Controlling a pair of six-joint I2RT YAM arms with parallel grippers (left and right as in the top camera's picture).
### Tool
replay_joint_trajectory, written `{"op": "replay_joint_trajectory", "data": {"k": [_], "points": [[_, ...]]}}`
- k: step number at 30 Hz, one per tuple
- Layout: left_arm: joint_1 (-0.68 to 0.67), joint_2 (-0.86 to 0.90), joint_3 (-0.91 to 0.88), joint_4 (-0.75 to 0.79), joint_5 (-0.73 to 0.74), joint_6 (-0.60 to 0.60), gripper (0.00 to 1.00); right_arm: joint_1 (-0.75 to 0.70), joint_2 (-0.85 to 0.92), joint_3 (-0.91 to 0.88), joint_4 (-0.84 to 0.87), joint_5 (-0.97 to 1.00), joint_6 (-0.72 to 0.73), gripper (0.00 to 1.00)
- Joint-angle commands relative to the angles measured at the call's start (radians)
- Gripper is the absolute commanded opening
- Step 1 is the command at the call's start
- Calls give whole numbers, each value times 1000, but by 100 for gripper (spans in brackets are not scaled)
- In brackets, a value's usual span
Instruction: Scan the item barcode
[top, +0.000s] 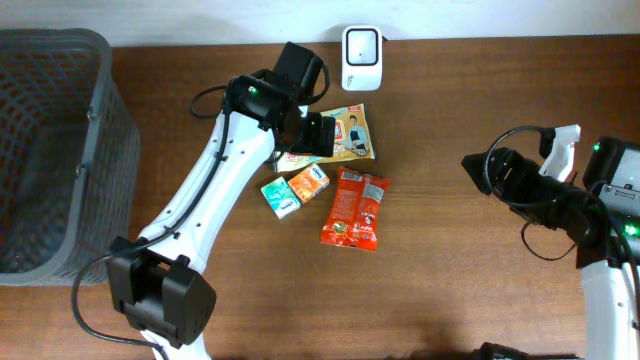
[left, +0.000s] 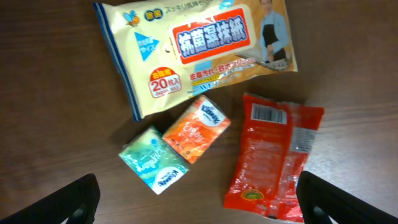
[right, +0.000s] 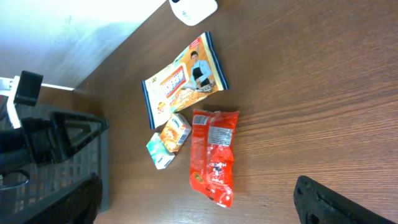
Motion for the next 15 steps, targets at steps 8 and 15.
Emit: {"op": "replay_joint_trajectory", "data": {"k": [8, 15], "points": [[-5, -12, -122, 51, 57, 7, 99, -2, 104, -8, 10, 66, -10, 99], [-5, -11, -178, 123, 98, 8, 98, 27, 300, -10, 43, 50, -19, 99]]}}
